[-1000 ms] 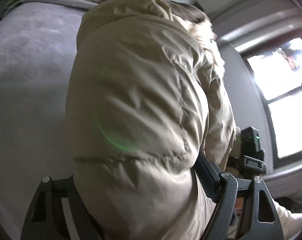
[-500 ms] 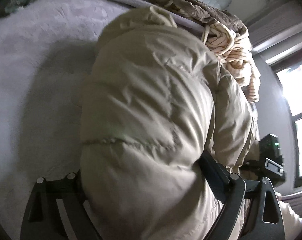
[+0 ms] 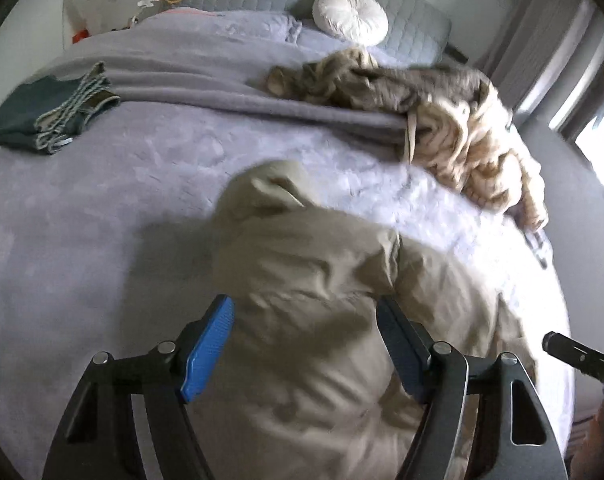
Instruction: Fold large clothes
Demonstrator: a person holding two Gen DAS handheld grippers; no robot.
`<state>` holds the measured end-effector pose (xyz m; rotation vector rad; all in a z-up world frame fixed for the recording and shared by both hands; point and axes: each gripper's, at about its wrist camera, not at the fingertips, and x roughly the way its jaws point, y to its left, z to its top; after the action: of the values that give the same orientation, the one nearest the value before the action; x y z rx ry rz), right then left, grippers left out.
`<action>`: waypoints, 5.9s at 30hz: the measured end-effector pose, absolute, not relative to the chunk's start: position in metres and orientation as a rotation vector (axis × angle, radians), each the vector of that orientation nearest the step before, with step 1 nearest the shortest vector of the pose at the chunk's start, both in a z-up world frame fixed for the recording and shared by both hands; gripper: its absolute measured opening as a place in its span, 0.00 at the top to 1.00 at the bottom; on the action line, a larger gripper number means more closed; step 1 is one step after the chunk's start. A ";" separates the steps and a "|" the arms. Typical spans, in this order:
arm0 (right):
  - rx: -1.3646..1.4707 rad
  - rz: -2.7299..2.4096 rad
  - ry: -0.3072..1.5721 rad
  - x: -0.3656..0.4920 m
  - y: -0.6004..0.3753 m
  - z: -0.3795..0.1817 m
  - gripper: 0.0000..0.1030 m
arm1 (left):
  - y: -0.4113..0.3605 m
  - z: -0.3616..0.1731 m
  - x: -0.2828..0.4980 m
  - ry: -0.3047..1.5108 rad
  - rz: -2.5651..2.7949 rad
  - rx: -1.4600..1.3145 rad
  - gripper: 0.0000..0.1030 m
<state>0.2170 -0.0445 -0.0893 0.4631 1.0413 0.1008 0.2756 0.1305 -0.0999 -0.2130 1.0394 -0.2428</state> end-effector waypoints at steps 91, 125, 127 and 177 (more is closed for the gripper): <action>0.426 -0.094 1.333 0.042 0.003 -0.113 0.90 | 0.167 -0.113 0.118 1.267 -0.113 -0.047 0.08; 0.264 -0.158 1.183 -0.017 0.035 -0.007 0.14 | 0.172 0.026 0.008 1.093 -0.064 -0.006 0.00; 0.265 -0.156 1.154 -0.020 0.034 0.001 0.14 | 0.170 0.037 0.000 1.075 -0.048 0.002 0.00; 0.186 -0.225 0.994 -0.050 0.054 0.073 0.13 | 0.182 0.102 -0.046 0.968 0.009 0.007 0.00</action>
<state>-0.0499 0.0545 0.0727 0.1856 0.9939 -0.2249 -0.0463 0.1816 0.1025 0.0066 0.9679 0.0093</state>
